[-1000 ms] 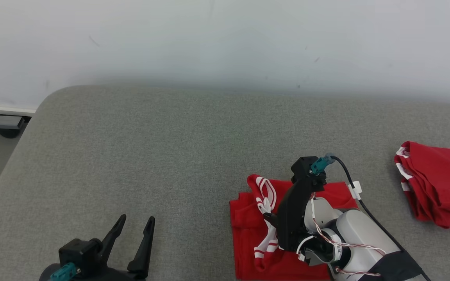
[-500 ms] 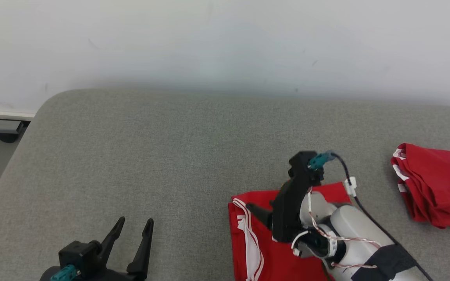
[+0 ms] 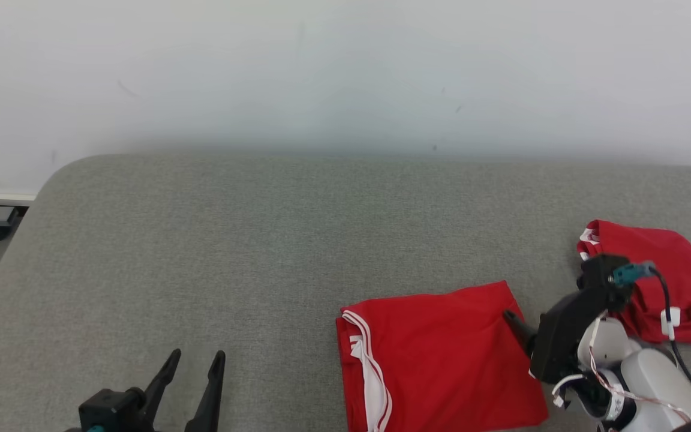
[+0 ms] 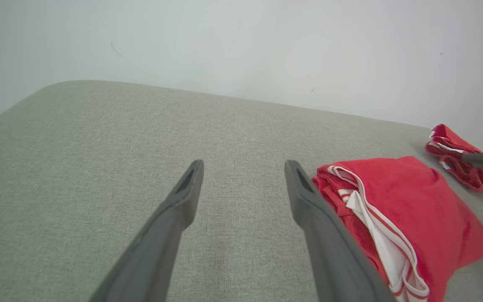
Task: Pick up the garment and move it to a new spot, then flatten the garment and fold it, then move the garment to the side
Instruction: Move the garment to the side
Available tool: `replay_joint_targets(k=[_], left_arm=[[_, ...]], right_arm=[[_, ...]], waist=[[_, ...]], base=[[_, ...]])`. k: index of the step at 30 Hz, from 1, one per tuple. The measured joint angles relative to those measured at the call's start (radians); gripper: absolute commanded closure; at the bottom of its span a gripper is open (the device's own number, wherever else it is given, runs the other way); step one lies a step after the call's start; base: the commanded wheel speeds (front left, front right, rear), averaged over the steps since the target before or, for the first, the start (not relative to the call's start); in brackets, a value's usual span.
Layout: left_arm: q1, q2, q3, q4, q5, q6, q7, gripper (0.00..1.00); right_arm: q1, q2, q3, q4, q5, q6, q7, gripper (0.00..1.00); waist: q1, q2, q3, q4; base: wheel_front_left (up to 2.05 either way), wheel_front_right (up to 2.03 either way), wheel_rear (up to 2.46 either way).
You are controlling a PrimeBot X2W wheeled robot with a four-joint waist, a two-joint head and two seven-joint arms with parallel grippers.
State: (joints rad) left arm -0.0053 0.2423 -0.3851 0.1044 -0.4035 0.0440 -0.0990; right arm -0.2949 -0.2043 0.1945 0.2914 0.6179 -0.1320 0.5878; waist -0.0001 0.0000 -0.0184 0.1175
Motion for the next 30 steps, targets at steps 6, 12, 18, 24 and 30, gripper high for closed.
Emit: replay_joint_targets(k=[6,12,18,24,30], left_arm=[[0.001,0.012,0.009,-0.027,0.002,0.001,-0.007,0.00],[-0.021,0.011,-0.004,-0.038,0.010,0.000,-0.006,0.00],[-0.058,0.008,-0.016,-0.047,0.013,-0.002,0.002,0.00],[-0.075,0.004,-0.020,-0.044,0.015,-0.010,0.011,0.00],[-0.088,-0.001,-0.022,-0.035,0.015,-0.011,0.011,0.00]], right_arm=[[0.063,0.042,-0.059,0.000,-0.011,0.000,-0.004,0.00],[0.066,0.073,-0.136,0.012,-0.037,0.000,-0.009,0.00],[0.061,0.108,-0.195,0.037,-0.038,0.000,0.003,0.00],[0.039,0.118,-0.222,0.077,-0.038,0.000,0.030,0.00],[0.015,0.124,-0.229,0.102,-0.059,0.000,0.061,1.00]], waist=[[0.0000,-0.0001,0.015,-0.022],[0.0000,0.0000,0.043,-0.029],[0.0001,0.0000,0.074,-0.013],[0.0001,0.0000,0.096,0.011],[0.0001,0.0001,0.112,0.035]], base=[[0.00,0.00,0.00],[0.00,0.00,0.00],[0.00,0.00,0.00],[0.00,0.00,0.00],[0.00,0.00,0.00]])
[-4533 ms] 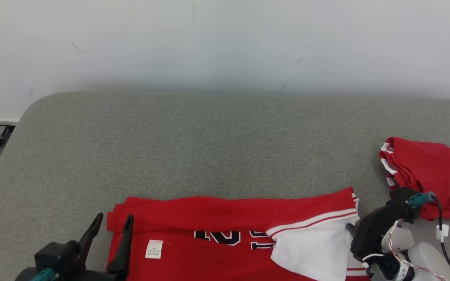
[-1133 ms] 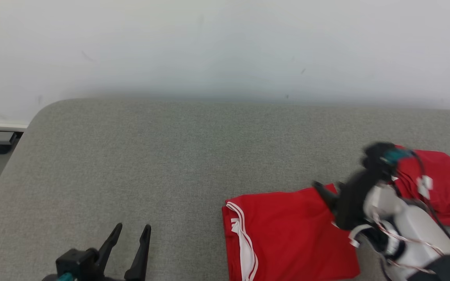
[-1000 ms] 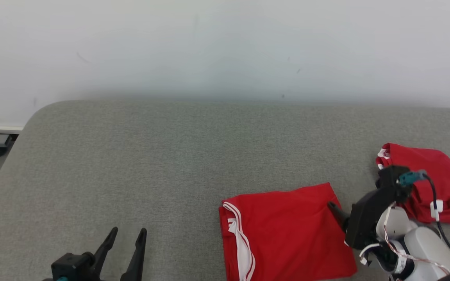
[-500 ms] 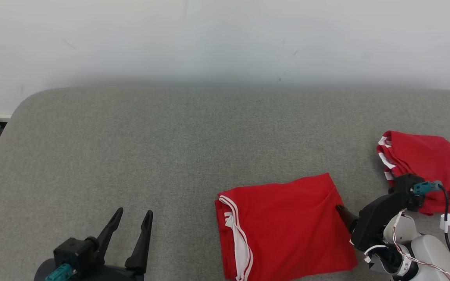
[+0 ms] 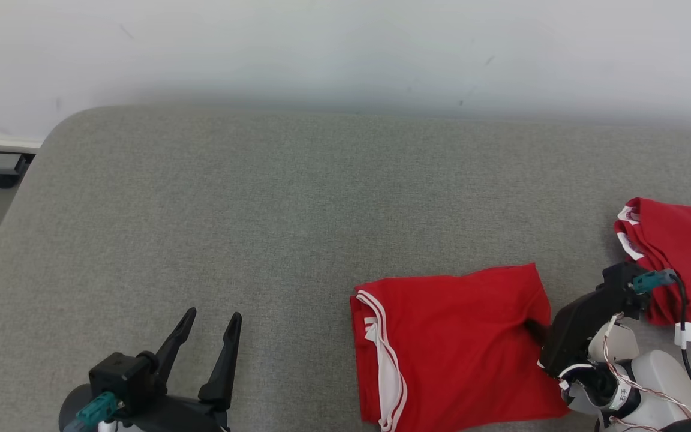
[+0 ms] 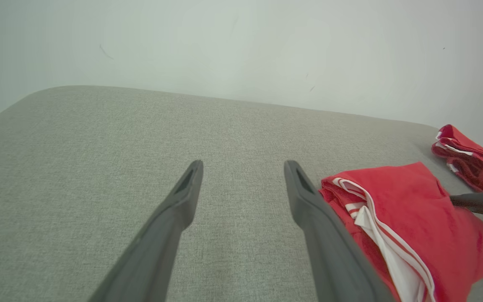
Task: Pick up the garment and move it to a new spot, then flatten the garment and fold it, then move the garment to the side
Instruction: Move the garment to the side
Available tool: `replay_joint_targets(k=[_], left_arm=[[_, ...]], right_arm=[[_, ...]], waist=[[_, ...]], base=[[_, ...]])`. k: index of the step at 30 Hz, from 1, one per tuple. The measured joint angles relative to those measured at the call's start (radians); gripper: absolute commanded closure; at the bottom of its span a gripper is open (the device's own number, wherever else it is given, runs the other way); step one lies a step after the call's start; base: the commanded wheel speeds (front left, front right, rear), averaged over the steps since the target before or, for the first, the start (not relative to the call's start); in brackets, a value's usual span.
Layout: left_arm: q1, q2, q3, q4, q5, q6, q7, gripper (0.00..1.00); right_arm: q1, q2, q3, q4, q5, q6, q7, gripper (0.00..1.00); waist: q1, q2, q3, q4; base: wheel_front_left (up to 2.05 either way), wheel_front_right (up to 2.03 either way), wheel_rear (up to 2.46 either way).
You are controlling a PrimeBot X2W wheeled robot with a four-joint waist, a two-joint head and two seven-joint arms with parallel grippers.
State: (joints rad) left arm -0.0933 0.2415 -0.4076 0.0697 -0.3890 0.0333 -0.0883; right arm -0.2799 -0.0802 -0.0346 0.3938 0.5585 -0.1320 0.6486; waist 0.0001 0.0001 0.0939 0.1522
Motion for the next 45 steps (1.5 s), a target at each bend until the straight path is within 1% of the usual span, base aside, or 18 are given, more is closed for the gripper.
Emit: replay_joint_targets(k=[5,9,15,20,24,25,27,35,39,45], left_arm=[[-0.003,-0.004,0.002,0.009,0.000,0.000,0.000,0.00],[-0.003,-0.003,0.008,0.016,0.000,0.002,0.000,0.00],[-0.002,-0.007,0.006,0.035,0.000,0.002,-0.002,0.00],[0.008,-0.007,0.003,0.042,-0.002,0.002,-0.009,0.00],[0.017,-0.006,0.003,0.041,-0.002,0.002,-0.011,0.00],[0.017,-0.006,0.003,0.041,-0.002,0.002,-0.011,0.00],[0.034,-0.006,0.002,0.041,-0.002,0.002,-0.011,0.00],[0.046,-0.004,-0.008,0.038,-0.002,0.002,-0.011,0.00],[0.046,0.001,-0.011,0.031,-0.002,0.001,-0.010,0.00],[0.045,0.009,-0.016,0.018,-0.002,0.000,-0.004,0.00]], right_arm=[[-0.054,-0.001,0.035,-0.012,-0.033,0.000,0.024,1.00],[-0.114,-0.007,0.061,-0.038,-0.032,0.000,0.063,1.00],[-0.192,-0.026,0.023,-0.059,-0.007,0.000,0.103,1.00],[-0.234,-0.047,-0.064,-0.052,0.017,0.000,0.126,1.00],[-0.258,-0.064,-0.141,-0.031,0.016,0.000,0.126,1.00],[-0.258,-0.064,-0.141,-0.031,0.016,0.000,0.126,1.00],[-0.269,-0.068,-0.179,-0.024,0.011,0.000,0.125,1.00],[-0.291,-0.092,-0.314,0.001,-0.042,0.000,0.112,1.00],[-0.303,-0.096,-0.349,0.016,-0.093,0.000,0.099,1.00],[-0.326,-0.084,-0.434,-0.024,-0.152,0.000,0.067,1.00]], waist=[[0.0000,0.0000,0.007,0.013],[0.0000,0.0000,0.000,0.011],[0.0000,0.0000,-0.020,0.001],[-0.0001,0.0000,-0.043,-0.012],[-0.0001,0.0000,-0.057,-0.028],[-0.0001,0.0000,-0.057,-0.028],[-0.0001,0.0000,-0.062,-0.036],[-0.0003,0.0000,-0.075,-0.064],[-0.0002,0.0000,-0.071,-0.069],[-0.0001,0.0000,-0.054,-0.069]], base=[[0.00,0.00,0.00],[0.00,0.00,0.00],[0.00,0.00,0.00],[0.00,0.00,0.00],[0.00,0.00,0.00],[0.00,0.00,0.00],[0.00,0.00,0.00],[0.00,0.00,0.00],[0.00,0.00,0.00],[0.00,0.00,0.00]])
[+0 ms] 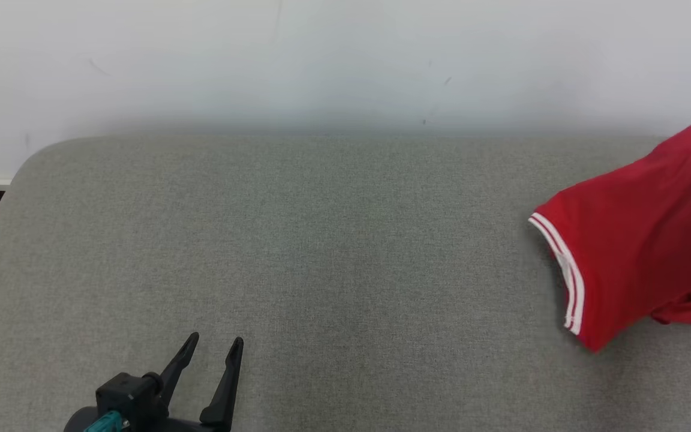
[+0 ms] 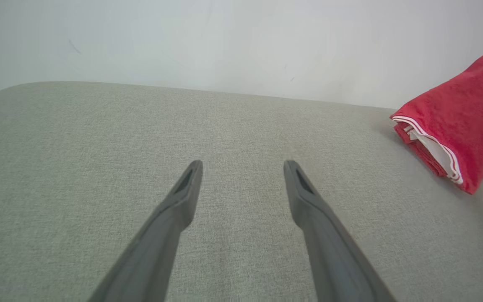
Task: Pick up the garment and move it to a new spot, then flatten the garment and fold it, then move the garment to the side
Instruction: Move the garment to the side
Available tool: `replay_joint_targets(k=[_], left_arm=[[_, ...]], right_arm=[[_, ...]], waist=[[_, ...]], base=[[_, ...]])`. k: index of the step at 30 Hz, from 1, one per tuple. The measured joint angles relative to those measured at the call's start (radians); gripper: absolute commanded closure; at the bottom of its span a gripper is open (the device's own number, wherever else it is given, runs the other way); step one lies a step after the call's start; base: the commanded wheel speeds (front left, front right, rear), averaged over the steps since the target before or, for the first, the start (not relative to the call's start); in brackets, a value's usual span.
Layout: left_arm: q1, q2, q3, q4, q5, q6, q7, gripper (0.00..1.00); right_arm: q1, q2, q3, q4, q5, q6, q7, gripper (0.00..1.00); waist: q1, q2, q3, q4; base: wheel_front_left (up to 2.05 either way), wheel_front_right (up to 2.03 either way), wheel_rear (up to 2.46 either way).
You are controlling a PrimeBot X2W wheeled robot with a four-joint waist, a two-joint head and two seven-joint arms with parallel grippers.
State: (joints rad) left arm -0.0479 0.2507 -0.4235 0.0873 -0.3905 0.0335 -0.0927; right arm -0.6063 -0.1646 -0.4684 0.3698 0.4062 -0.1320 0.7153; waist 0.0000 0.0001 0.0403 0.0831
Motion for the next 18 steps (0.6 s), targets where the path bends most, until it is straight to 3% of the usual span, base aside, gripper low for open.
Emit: replay_joint_targets(k=[18], left_arm=[[-0.030,0.017,-0.015,-0.052,0.012,-0.016,0.032,0.00]], right_arm=[[-0.025,0.043,-0.298,0.061,-0.227,0.000,-0.161,1.00]], waist=[[0.0000,0.0000,0.083,0.014]], base=[[0.00,0.00,0.00]])
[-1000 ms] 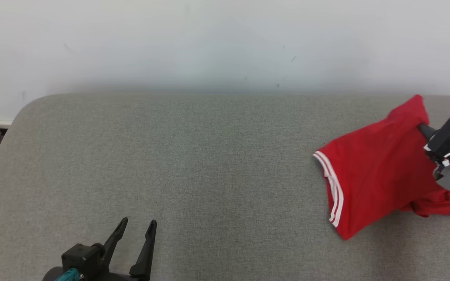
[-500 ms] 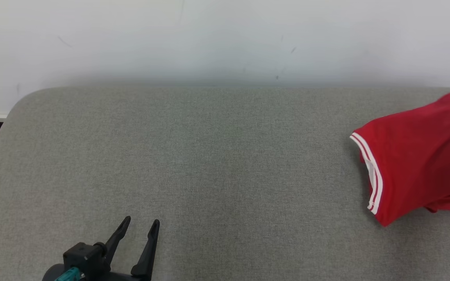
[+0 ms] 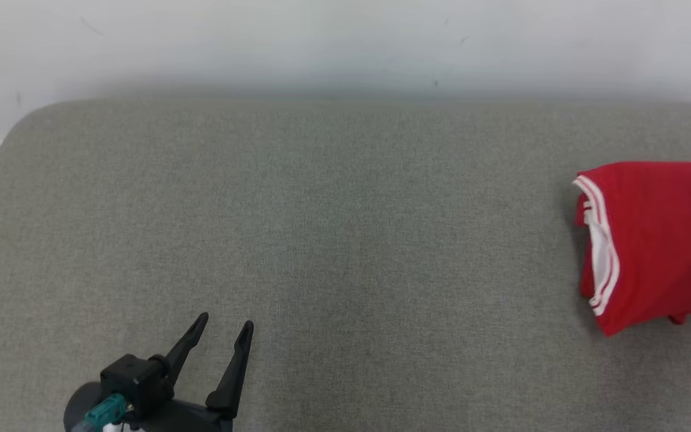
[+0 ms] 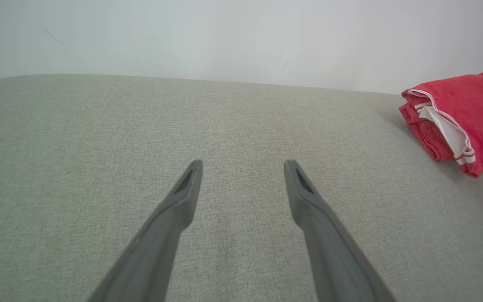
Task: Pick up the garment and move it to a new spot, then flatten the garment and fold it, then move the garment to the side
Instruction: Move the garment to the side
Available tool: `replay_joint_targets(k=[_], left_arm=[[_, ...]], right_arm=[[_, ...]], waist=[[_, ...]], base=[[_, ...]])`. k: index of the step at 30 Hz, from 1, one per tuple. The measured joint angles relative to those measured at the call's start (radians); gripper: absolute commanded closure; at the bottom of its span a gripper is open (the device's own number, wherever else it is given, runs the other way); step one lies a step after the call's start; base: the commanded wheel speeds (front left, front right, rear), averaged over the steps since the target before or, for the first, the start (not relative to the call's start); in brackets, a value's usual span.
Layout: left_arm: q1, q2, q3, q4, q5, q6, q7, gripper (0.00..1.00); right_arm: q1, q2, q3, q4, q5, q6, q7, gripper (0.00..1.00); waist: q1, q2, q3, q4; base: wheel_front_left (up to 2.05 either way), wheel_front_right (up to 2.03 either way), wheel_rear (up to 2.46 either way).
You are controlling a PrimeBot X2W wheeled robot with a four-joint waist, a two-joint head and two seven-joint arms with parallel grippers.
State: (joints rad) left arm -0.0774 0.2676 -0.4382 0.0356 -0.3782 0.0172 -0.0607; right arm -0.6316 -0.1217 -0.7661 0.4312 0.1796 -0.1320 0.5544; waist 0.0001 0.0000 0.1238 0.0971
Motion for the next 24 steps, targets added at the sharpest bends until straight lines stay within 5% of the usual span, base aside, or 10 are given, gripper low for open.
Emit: replay_joint_targets(k=[7,9,22,24], left_arm=[[-0.046,0.004,-0.006,-0.021,0.008,-0.009,0.016,0.00],[-0.064,0.003,-0.007,-0.024,0.009,-0.009,0.017,0.00],[-0.117,-0.017,-0.014,0.021,0.010,-0.010,0.017,0.00],[-0.117,-0.017,-0.009,0.029,0.010,-0.010,0.009,0.00]], right_arm=[[-0.038,-0.027,-0.056,0.038,-0.103,0.000,-0.057,1.00],[-0.038,-0.030,-0.061,0.056,-0.112,0.000,-0.070,0.00],[-0.114,-0.034,0.052,0.131,-0.196,0.001,-0.206,0.00],[-0.111,-0.025,0.075,0.131,-0.196,0.030,-0.230,0.00]], waist=[[0.0000,0.0001,0.062,0.016],[0.0000,0.0000,0.080,0.023],[0.0000,0.0000,0.101,0.057],[0.0001,0.0001,0.089,0.057]], base=[[0.00,0.00,0.00],[0.00,0.00,0.00],[0.00,0.00,0.00],[0.00,0.00,0.00]])
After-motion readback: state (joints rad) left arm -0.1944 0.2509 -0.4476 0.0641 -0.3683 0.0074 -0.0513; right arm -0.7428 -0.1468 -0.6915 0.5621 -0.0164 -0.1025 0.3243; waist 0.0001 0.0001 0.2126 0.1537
